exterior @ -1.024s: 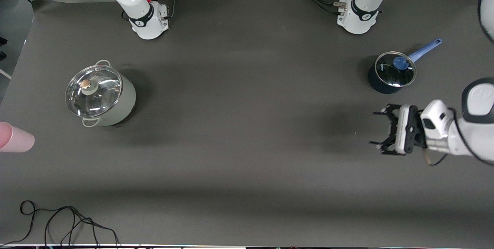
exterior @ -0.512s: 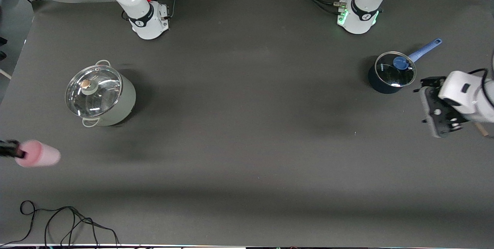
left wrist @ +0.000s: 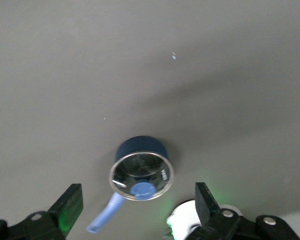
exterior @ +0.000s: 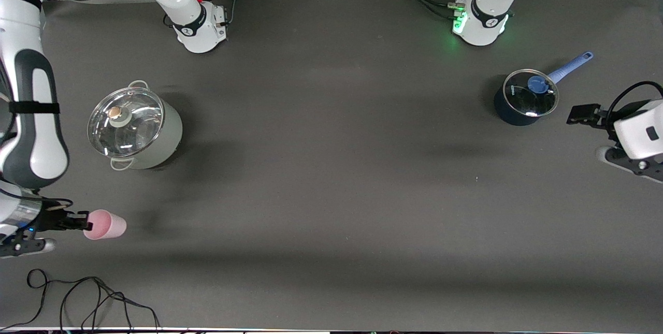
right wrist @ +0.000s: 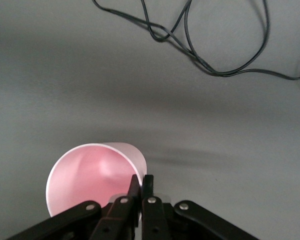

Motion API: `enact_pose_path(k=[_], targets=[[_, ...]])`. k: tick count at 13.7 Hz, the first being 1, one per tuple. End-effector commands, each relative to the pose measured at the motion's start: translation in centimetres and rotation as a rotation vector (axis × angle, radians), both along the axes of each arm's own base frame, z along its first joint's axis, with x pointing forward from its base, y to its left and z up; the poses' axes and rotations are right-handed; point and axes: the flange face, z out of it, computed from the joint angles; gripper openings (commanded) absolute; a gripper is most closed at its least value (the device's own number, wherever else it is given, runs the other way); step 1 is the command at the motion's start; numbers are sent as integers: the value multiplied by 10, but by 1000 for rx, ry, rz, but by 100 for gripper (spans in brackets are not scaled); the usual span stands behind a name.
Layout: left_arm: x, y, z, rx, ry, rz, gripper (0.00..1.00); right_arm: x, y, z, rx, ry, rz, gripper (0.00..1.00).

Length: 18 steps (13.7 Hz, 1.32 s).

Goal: Transfer pink cup from left to right arm

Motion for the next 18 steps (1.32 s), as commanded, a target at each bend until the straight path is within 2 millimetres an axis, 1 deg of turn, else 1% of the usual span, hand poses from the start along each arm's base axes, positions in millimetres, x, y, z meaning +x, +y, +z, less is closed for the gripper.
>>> enact_pose_path(k=[1, 2, 4, 5, 6, 7, 8, 9, 10, 11, 12, 14, 15, 16, 17, 18], targets=[[6, -4, 15, 84, -95, 236, 100, 3, -2, -38, -11, -7, 24, 0], [12, 0, 18, 72, -143, 249, 100, 0, -2, -50, -10, -5, 22, 0], [22, 1, 23, 39, -220, 274, 100, -4, 1, -64, -14, -22, 23, 0], [23, -1, 25, 38, -234, 273, 100, -4, 1, -65, -15, -25, 22, 0], [23, -5, 22, 40, -229, 268, 100, -4, 0, -65, -14, -25, 20, 0], [19, -8, 22, 51, -222, 264, 100, -5, -1, -65, -13, -25, 20, 0], [17, -11, 22, 56, -219, 254, 100, -5, -1, -65, -14, -25, 18, 23], [16, -14, 20, 54, -211, 240, 100, -5, -1, -65, -13, -25, 20, 58], [15, -21, 19, 54, -204, 227, 100, -5, -1, -65, -13, -24, 20, 85], [13, -27, 16, 57, -197, 219, 100, -5, -1, -65, -12, -22, 20, 98], [12, -33, 16, 56, -193, 208, 100, -5, -1, -65, -12, -19, 19, 99], [8, -36, 16, 58, -172, 194, 100, -5, -1, -62, -14, -20, 20, 99], [7, -37, 15, 59, -164, 191, 100, -5, 0, -56, -20, -21, 31, 99], [7, -38, 14, 59, -162, 189, 100, -9, -1, -54, -18, 13, 54, 99], [6, -40, 14, 61, -163, 186, 100, -12, -2, -41, -16, 39, 75, 99], [3, -47, 14, 73, -163, 176, 100, -14, -3, -21, -40, 48, 90, 99]])
